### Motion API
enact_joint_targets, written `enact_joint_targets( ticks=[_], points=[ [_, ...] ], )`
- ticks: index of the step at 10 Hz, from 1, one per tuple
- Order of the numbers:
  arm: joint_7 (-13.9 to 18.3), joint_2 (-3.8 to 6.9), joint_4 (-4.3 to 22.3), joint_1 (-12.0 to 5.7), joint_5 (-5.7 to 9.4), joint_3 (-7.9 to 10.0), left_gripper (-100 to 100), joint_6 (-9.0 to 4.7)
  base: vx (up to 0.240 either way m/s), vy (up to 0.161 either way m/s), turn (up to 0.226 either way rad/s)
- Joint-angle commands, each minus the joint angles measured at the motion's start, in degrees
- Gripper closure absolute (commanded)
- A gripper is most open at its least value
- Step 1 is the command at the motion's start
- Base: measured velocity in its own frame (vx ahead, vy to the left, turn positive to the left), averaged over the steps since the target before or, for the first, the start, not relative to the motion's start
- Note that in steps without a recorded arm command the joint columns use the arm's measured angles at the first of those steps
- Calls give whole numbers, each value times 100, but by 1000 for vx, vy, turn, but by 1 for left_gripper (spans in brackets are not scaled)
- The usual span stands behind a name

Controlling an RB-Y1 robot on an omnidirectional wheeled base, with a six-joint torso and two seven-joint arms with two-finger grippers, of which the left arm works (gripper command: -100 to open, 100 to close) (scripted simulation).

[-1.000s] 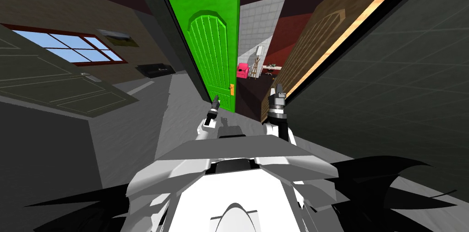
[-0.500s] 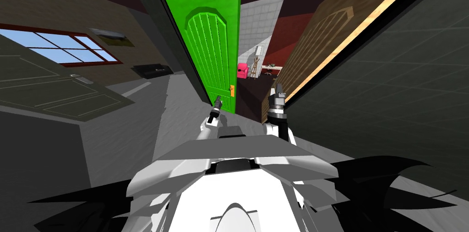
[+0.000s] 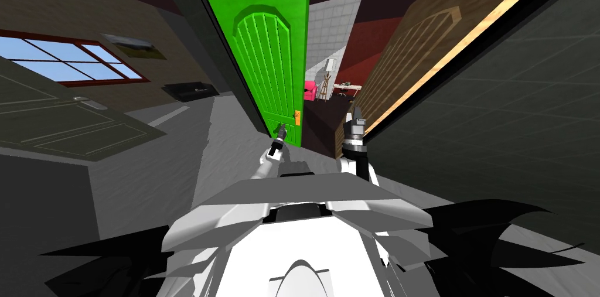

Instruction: Push the door open

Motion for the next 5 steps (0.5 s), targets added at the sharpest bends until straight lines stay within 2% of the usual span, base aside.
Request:
enact_joint_targets(
  ticks=[1,5],
  points=[
    [10,-27,192,-136,9,-35,-100,43,97,32,-33],
    [15,-123,768,-491,32,-93,-100,33,95,37,-31]
  ],
)
